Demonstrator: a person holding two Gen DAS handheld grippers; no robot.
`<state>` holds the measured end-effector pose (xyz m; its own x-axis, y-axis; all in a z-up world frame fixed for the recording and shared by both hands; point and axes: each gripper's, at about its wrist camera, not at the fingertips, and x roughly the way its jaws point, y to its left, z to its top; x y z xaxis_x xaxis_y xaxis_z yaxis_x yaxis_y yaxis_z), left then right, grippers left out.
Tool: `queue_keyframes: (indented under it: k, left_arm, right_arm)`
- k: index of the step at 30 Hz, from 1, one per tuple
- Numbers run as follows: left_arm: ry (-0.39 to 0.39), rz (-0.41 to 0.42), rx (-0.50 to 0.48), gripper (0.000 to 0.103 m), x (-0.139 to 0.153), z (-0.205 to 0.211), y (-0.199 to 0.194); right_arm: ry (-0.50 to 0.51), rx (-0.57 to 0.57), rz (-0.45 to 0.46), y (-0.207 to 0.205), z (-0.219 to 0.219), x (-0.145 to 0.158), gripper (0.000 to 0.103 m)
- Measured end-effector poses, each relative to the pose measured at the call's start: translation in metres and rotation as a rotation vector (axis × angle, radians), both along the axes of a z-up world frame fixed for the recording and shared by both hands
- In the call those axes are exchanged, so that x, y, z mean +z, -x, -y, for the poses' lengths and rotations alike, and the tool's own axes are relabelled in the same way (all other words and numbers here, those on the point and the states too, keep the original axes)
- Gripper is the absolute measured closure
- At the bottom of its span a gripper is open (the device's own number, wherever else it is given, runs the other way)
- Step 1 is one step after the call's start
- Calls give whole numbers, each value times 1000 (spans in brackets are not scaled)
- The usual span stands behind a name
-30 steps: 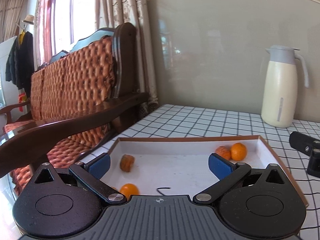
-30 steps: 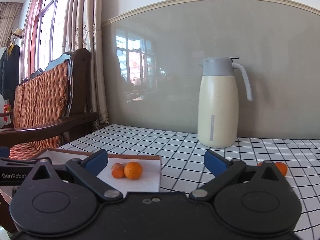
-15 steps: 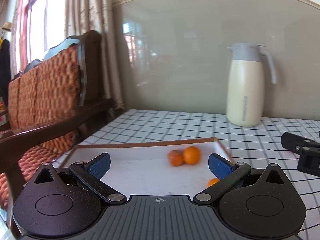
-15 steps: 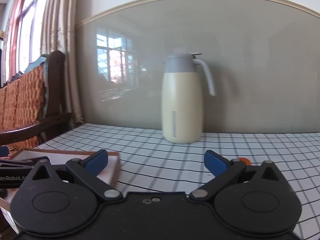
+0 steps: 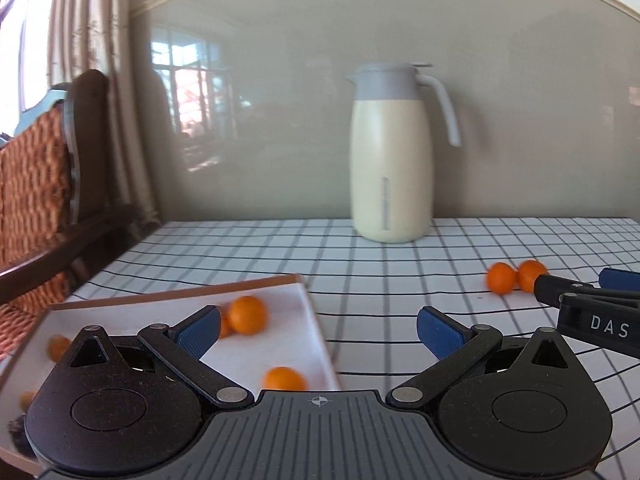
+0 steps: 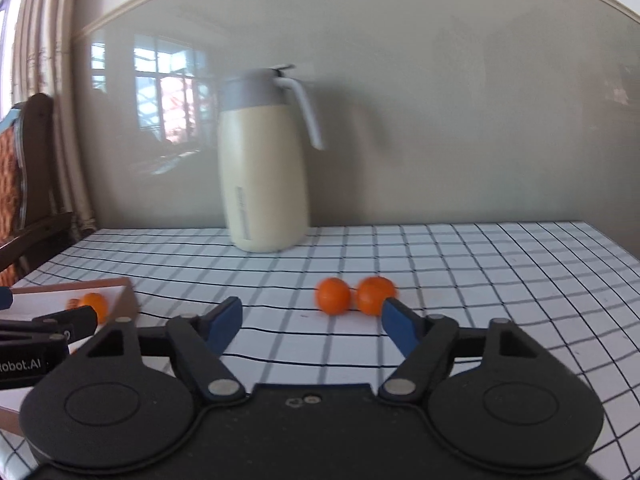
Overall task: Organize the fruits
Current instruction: 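Move both open tools from the box toward the last two oranges, then grasp an orange with the right tool while the left tool grasps the other orange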
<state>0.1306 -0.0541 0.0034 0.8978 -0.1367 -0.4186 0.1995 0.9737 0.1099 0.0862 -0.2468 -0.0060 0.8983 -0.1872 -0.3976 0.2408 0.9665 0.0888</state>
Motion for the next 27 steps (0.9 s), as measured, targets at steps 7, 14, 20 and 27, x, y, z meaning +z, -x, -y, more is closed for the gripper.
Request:
queue_keyframes:
  k: [7, 14, 20, 27]
  left_arm:
    - [-5, -28, -59, 0, -6, 39, -11]
    - [-42, -29, -82, 0, -10, 66, -26]
    - [-65, -18, -74, 0, -13, 78, -40]
    - [-64, -36, -67, 0, -18, 88, -56]
  right_arm:
    - [-14, -39, -46, -5, 27, -9, 54]
    - [-33, -63, -94, -32, 52, -16, 55]
    - [-40, -45, -138, -70, 61, -27, 57]
    - [-43, -39, -172, -95, 64, -37, 59]
